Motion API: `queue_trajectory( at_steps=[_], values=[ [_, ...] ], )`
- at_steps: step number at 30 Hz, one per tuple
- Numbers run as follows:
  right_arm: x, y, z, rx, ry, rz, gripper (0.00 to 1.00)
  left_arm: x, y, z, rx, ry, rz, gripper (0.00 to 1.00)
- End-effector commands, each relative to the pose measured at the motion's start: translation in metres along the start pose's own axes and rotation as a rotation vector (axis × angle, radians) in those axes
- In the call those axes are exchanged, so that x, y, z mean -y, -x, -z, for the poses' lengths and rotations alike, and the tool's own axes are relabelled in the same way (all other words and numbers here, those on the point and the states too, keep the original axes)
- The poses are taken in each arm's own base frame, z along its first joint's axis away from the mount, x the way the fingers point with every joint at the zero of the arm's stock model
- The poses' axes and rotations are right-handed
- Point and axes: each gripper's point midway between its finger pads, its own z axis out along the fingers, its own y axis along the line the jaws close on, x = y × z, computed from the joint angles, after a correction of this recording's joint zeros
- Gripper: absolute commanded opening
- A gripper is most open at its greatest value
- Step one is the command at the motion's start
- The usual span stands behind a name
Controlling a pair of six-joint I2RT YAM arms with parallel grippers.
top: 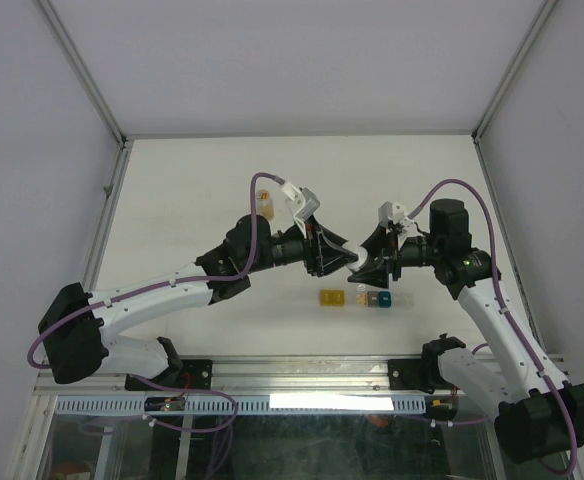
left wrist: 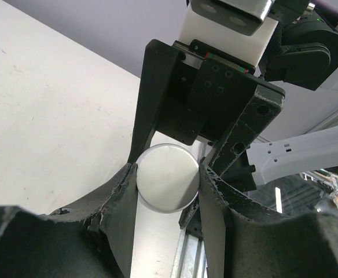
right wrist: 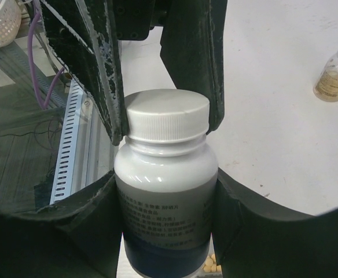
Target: Sort the pills into containers
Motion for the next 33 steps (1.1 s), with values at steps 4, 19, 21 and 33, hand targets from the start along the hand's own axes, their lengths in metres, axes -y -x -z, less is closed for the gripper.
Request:
queue_trajectory(
  at_steps=[4, 19, 21, 33],
  values=[
    [0.011, 0.014, 0.001, 0.01, -0.051, 0.077, 0.0, 0.038, -0.006, -0.003, -0.046, -0.122, 0.048, 0.41],
    [0.007, 0.016, 0.002, 0.02, -0.032, 0.083, 0.0, 0.042, -0.002, 0.0, -0.033, -0.144, 0.019, 0.76],
    [0.007, 0.016, 0.002, 0.021, -0.032, 0.082, 0.0, 0.037, -0.001, 0.002, -0.022, -0.113, 0.014, 0.85],
    [0.006, 0.016, 0.002, 0.024, -0.027, 0.081, 0.0, 0.016, 0.011, 0.015, 0.028, 0.044, 0.039, 0.97]
  ],
)
